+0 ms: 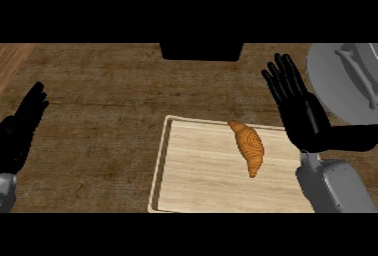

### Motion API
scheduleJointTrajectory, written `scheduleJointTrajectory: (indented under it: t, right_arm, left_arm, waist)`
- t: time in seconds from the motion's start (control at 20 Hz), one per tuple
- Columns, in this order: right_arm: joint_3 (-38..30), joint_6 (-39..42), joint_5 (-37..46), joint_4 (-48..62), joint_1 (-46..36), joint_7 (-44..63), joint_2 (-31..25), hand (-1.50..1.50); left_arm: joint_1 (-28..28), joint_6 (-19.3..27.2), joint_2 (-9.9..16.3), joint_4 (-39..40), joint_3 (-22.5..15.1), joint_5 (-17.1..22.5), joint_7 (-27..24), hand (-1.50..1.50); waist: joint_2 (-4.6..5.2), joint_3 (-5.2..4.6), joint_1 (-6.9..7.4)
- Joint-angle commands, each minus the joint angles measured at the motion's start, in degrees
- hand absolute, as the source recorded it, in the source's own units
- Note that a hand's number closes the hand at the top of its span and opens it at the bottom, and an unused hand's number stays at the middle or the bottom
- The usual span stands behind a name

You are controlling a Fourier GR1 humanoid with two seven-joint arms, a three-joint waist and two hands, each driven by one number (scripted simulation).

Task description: Pick the croissant from the tray and place it in the pot

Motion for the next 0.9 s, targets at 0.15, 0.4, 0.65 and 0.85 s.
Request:
scheduleJointTrajectory:
  t: [0.15, 0.4, 0.65, 0.85]
  right_arm:
    - [-1.3, -9.6, 10.5, 2.2, 5.5, 14.9, -11.3, 1.5]
    - [-0.6, -18.6, 36.2, 3.4, 6.7, 7.0, -27.6, -1.5]
    - [7.1, -30.9, 49.7, -11.1, 19.2, 9.4, -22.4, -1.5]
    - [10.4, -24.9, 57.8, -22.3, 23.4, 24.3, -25.6, -1.5]
  left_arm:
    - [5.9, 1.5, -0.7, 0.6, 0.7, -2.1, -3.1, 0.0]
    - [6.6, 1.7, -1.6, 2.5, 0.6, -1.5, -2.2, 0.0]
    - [8.4, 1.6, -4.0, 3.6, -0.2, -1.8, -4.7, 0.0]
    - [10.4, 0.2, -4.1, 2.6, 0.5, -2.3, -7.1, 0.0]
  waist:
    - [-1.11, 0.03, -2.49]
    - [-1.62, -0.54, -4.9]
    - [-1.3, 0.15, -4.45]
    - [-0.93, 0.19, -2.83]
